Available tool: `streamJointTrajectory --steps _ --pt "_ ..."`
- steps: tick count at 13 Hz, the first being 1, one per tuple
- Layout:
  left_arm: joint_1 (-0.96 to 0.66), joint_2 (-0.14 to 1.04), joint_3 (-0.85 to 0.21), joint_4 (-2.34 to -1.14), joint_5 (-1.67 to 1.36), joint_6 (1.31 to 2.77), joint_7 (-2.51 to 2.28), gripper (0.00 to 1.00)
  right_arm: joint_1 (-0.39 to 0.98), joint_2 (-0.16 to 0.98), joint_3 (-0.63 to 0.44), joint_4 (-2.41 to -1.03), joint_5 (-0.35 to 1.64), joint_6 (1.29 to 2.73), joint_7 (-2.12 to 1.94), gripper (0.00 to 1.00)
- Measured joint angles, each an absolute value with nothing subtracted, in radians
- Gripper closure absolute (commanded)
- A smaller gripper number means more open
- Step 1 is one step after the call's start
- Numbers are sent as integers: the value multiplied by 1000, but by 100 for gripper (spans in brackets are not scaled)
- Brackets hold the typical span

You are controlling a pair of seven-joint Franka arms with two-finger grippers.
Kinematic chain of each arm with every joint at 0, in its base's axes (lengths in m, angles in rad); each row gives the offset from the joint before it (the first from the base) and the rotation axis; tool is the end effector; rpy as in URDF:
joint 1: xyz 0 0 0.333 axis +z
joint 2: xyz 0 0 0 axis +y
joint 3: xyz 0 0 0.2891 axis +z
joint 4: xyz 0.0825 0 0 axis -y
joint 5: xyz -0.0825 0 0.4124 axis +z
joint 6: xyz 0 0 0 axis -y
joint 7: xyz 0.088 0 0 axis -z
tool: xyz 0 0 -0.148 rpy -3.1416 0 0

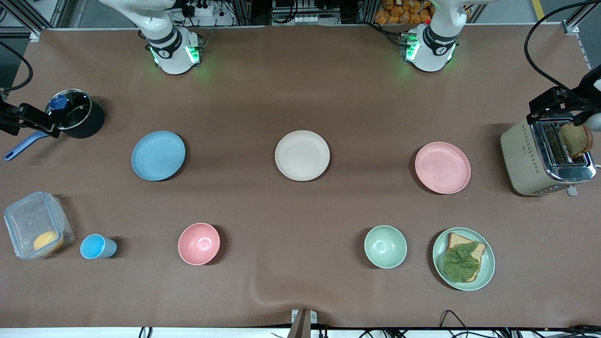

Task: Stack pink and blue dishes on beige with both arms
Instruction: 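Reach the left gripper to the rim of the pink plate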

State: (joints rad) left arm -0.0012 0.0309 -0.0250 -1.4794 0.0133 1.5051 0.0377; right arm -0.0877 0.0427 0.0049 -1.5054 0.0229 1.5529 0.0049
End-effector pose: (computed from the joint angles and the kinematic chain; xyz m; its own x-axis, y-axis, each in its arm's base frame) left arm 0.5851 -0.0131 0.5783 0.9980 -0.0630 -0.0057 -0.0630 -0.9979 -0.0123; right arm 0.5921 -0.0458 0.5626 0.9962 -0.0872 0.0047 -0.0871 -0.9959 -0.0231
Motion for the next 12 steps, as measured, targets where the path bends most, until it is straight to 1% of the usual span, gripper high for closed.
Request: streamJointTrajectory --steps 4,6,8,12 --pt "-3 40 -25 -1482 28 1501 38 0 -88 43 5 -1506 23 1553 5 0" --pt "3 79 -25 -1529 43 1518 38 0 -88 43 5 -1506 23 1553 5 0" --pt "28 145 -23 -1645 47 1676 38 0 -88 43 4 -1507 23 1553 5 0" --pt "63 247 -23 -1974 51 2129 43 0 -88 74 3 -1515 23 1551 4 0"
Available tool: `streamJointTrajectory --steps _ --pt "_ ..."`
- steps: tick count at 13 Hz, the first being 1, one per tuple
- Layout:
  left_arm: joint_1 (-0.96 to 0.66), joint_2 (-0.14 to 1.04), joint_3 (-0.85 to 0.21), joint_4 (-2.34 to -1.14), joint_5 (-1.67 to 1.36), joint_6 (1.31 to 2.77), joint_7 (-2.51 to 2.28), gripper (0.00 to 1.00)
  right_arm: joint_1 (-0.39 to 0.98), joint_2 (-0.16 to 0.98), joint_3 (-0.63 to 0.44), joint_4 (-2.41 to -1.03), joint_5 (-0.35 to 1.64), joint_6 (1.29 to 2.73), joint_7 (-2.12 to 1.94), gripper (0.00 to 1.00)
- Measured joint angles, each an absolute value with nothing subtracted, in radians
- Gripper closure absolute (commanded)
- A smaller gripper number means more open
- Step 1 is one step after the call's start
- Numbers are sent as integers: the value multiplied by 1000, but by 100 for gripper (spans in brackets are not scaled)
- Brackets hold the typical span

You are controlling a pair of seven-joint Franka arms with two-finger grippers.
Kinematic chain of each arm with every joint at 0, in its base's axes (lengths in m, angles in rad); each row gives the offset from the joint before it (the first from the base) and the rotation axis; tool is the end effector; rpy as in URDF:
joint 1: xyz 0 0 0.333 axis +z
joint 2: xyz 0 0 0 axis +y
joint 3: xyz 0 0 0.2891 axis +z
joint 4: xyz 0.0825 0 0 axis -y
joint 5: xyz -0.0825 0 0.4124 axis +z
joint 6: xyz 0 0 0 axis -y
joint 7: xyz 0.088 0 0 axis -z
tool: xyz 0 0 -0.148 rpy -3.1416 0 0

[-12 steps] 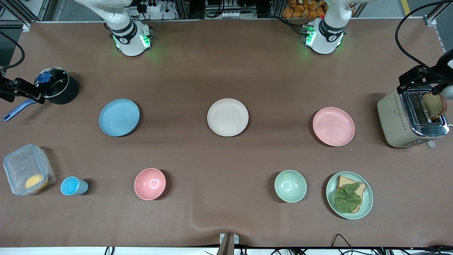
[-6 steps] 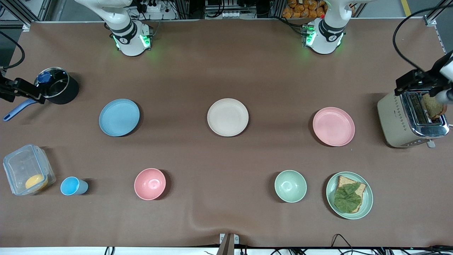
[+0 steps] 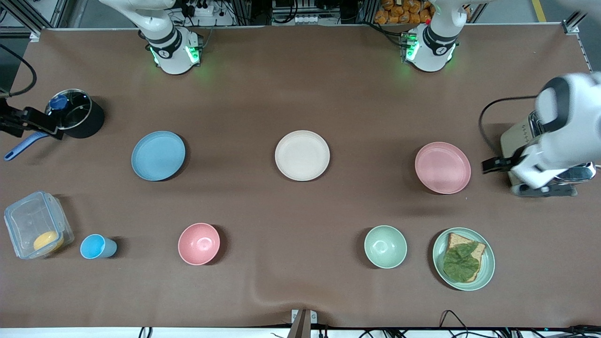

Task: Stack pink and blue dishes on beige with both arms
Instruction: 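Reach the left gripper to the rim of the pink plate, then grip the pink plate with the left gripper while the right gripper reaches the blue plate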

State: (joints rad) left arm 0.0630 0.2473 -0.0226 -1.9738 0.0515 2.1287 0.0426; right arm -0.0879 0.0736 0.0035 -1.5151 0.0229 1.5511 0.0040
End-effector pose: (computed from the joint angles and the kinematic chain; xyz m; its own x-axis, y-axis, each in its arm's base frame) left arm 0.6023 0.0284 0.2537 0.9951 -0.0294 -0.0940 -0.0325 -0.9990 -0.0315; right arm 0.5979 -0.0472 0.5392 0.9954 -0.0878 -0.0377 -0.0887 -0.9958 -0.0230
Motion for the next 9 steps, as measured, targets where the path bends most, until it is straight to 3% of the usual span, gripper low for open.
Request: streamJointTrajectory --steps 3,6,7,8,9 --pt "129 348 -23 -2108 52 2296 49 0 -102 150 1 -1523 23 1508 4 0" --pt "159 423 -23 -2114 52 2318 55 21 -156 230 0 -1581 23 1530 -71 0" --pt "158 434 -25 -2114 52 2318 55 32 -176 245 0 -1623 23 1574 -114 0" --pt "158 439 -26 -2113 52 2318 55 52 -195 252 0 -1675 23 1627 -155 0" --pt "158 442 -27 -2113 52 2318 55 82 -210 255 0 -1729 23 1684 -192 0"
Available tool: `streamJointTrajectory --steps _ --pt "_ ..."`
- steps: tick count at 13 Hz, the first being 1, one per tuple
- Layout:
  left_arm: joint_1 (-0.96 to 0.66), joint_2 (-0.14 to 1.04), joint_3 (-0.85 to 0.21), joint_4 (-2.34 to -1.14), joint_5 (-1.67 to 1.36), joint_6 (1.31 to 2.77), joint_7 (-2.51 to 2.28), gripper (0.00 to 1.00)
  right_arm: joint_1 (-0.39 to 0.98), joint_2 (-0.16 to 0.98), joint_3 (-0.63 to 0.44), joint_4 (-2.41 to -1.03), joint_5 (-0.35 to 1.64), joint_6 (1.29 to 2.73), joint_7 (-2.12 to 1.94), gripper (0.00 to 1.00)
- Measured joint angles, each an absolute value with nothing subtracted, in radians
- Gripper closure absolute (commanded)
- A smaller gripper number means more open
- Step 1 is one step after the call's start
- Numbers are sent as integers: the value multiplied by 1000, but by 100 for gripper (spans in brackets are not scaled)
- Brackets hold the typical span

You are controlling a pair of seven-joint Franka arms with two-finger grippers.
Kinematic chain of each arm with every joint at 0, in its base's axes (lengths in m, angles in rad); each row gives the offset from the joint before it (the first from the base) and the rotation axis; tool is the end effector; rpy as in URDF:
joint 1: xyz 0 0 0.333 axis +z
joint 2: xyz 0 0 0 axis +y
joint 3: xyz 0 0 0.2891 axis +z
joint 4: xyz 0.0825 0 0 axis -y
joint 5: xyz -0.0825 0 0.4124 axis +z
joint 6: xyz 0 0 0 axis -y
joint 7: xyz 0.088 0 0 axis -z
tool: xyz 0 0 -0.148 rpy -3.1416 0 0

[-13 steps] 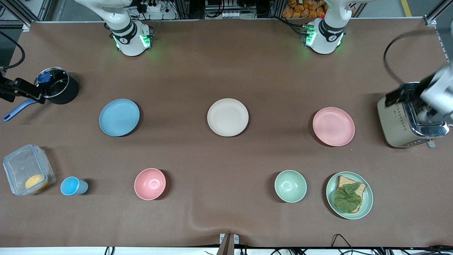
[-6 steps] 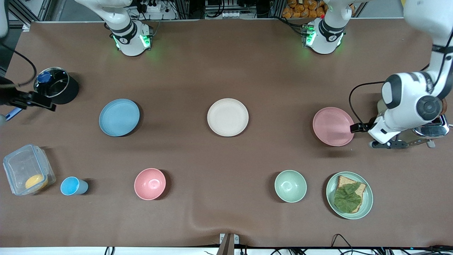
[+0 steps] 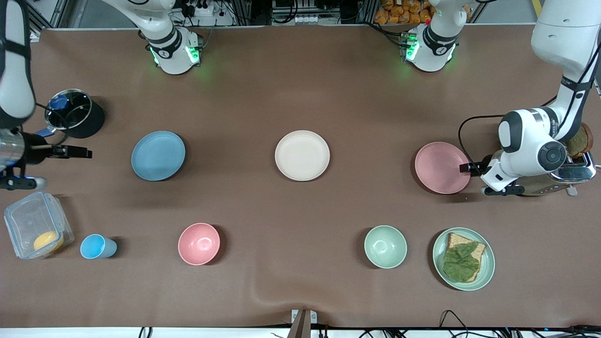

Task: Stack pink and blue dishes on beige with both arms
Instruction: 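Grip the pink plate with the left gripper while the right gripper reaches the blue plate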

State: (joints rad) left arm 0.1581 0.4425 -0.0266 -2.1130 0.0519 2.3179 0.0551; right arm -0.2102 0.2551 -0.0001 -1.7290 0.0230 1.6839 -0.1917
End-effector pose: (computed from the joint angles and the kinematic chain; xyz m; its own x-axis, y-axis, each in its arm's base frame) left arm 0.5411 0.0728 0.0965 0.9711 0.0372 -0.2359 0.0373 -0.9993 -0.0043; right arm 0.5913 -0.1230 0.3345 0.9581 -0.0123 -0.2863 -0.0358 -0.9964 -0.0770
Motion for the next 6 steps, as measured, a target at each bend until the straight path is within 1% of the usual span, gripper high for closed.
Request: streamJointTrajectory --steps 1,6 --pt "158 445 -27 -2112 52 2318 55 100 -219 256 0 -1780 23 1739 -223 0" --pt "159 439 -32 -2102 -45 2314 65 100 -228 257 1 -2042 39 2058 -373 0"
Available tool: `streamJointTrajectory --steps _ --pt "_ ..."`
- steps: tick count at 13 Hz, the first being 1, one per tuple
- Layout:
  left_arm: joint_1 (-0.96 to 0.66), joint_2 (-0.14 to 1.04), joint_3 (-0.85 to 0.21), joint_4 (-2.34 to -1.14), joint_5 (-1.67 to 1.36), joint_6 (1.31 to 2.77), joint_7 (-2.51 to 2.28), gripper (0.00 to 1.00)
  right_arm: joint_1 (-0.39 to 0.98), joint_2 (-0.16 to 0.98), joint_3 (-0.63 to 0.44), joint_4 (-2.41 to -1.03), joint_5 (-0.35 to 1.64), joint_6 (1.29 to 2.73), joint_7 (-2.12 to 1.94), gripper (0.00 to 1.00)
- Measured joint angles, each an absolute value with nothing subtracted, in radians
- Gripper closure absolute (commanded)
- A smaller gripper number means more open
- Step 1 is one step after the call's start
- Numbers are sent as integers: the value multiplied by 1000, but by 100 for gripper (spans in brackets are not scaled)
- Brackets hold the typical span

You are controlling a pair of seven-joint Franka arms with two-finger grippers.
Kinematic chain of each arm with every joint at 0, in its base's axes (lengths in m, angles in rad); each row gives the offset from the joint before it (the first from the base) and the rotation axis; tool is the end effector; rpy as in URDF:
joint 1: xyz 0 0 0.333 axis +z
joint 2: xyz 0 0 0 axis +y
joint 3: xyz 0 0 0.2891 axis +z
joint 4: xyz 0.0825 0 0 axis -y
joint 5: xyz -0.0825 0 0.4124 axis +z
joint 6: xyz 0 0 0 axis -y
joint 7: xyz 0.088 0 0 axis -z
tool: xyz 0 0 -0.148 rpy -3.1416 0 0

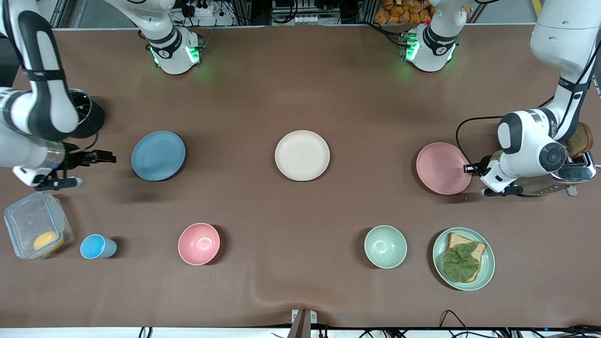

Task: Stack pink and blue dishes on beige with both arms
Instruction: 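Grip the pink plate with the left gripper while the right gripper reaches the blue plate, then slide the pink plate onto the beige plate while the right gripper grips the blue plate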

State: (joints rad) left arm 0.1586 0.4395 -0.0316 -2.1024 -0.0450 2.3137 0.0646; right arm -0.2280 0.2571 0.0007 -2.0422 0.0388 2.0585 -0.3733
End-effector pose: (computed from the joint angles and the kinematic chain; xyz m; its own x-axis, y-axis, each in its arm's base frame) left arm 0.5469 0.0661 0.1018 0.9705 0.0894 -0.2238 0.1038 -0.9932 0.0534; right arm 0.5524 -0.1242 0.2140 0.9683 0.1327 -0.2117 0.1104 -0.9873 -0.1142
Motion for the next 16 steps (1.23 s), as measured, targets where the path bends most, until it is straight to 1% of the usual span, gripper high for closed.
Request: streamJointTrajectory --steps 2,4,6,10,11,13,14,15,16 --pt "159 414 -59 -2092 -105 2287 78 100 -228 260 2 -2138 39 2180 -397 0" --pt "160 367 -109 -2068 -158 2218 79 100 -228 282 2 -2176 39 2230 -406 0" --pt "159 320 -202 -2036 -239 2162 52 100 -228 319 2 -2181 39 2260 -410 0" --pt "145 302 -394 -2030 -290 2155 -176 100 -228 400 5 -2180 43 2314 -413 0" --pt "131 306 -432 -2029 -293 2160 -248 100 -228 414 6 -2180 53 2320 -415 11" --pt "51 319 -464 -2027 -293 2195 -373 100 -228 427 8 -2179 74 2321 -420 61" --pt "-2 330 -465 -2026 -293 2219 -422 100 -228 429 8 -2179 88 2320 -420 83" --pt "-46 344 -466 -2026 -293 2247 -461 100 -228 430 9 -2179 105 2319 -422 99" --pt "-79 361 -466 -2026 -293 2273 -491 100 -228 430 8 -2178 112 2318 -422 100"
